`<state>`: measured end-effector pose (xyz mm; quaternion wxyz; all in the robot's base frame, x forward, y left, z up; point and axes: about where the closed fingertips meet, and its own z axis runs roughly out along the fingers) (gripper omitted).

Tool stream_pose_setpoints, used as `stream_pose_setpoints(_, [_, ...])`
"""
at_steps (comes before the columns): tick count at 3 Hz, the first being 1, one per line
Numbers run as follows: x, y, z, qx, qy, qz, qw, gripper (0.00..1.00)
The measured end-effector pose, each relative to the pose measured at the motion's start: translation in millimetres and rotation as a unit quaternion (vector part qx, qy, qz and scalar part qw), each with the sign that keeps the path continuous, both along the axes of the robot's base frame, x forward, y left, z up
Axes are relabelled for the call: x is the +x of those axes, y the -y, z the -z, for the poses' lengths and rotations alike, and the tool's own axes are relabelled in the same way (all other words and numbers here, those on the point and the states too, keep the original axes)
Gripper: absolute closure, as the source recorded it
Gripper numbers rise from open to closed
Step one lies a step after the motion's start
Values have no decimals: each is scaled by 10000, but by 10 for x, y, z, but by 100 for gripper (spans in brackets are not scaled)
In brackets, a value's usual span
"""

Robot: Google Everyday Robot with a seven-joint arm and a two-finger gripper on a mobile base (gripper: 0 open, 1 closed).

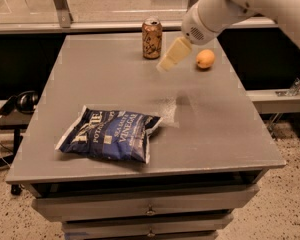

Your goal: Move orange can near blue chip bag

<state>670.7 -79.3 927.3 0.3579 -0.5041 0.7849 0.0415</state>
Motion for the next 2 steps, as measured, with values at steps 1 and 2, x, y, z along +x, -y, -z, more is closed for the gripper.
stream_pose_setpoints(1, [516, -284, 10, 573, 275, 287, 9976, 0])
stream_pose_setpoints(2, [935, -383, 55, 911, 399, 585, 9933, 0])
